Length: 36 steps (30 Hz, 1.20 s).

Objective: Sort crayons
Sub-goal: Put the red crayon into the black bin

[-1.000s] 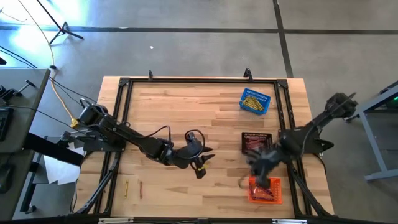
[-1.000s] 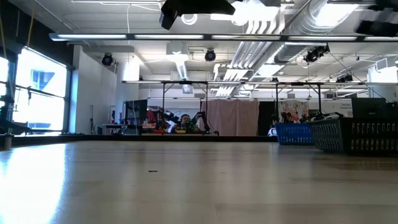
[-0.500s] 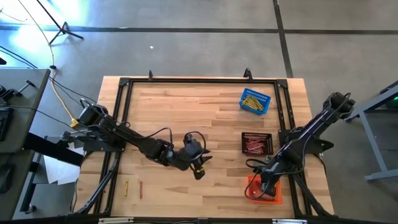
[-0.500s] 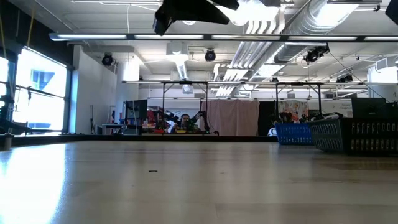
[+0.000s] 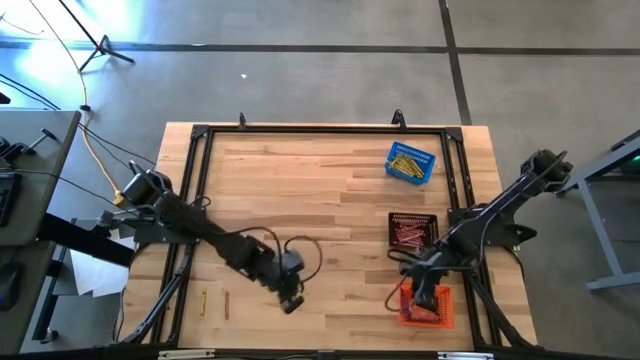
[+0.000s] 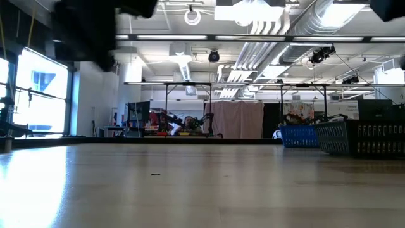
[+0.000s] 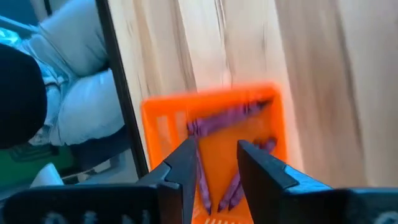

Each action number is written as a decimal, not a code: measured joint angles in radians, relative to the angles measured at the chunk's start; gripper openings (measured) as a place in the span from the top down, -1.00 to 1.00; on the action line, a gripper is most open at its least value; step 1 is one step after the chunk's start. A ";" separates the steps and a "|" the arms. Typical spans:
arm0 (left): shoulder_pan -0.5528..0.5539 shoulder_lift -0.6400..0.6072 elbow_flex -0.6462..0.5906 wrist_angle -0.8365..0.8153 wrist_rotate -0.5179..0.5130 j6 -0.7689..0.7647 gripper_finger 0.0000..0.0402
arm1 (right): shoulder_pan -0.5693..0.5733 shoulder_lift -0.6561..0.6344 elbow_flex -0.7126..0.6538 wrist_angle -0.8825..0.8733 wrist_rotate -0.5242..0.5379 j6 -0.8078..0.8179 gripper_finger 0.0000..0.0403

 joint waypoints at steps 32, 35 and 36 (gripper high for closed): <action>-0.399 0.088 -0.001 -0.507 0.126 -1.124 0.48 | -0.270 0.000 0.079 -0.032 0.172 -0.622 0.50; -0.399 0.105 -0.001 -0.521 0.115 -1.113 0.48 | -0.270 0.000 0.079 -0.032 0.171 -0.622 0.50; -0.398 0.108 -0.001 -0.527 0.112 -1.113 0.48 | -0.270 0.000 0.079 -0.032 0.171 -0.621 0.50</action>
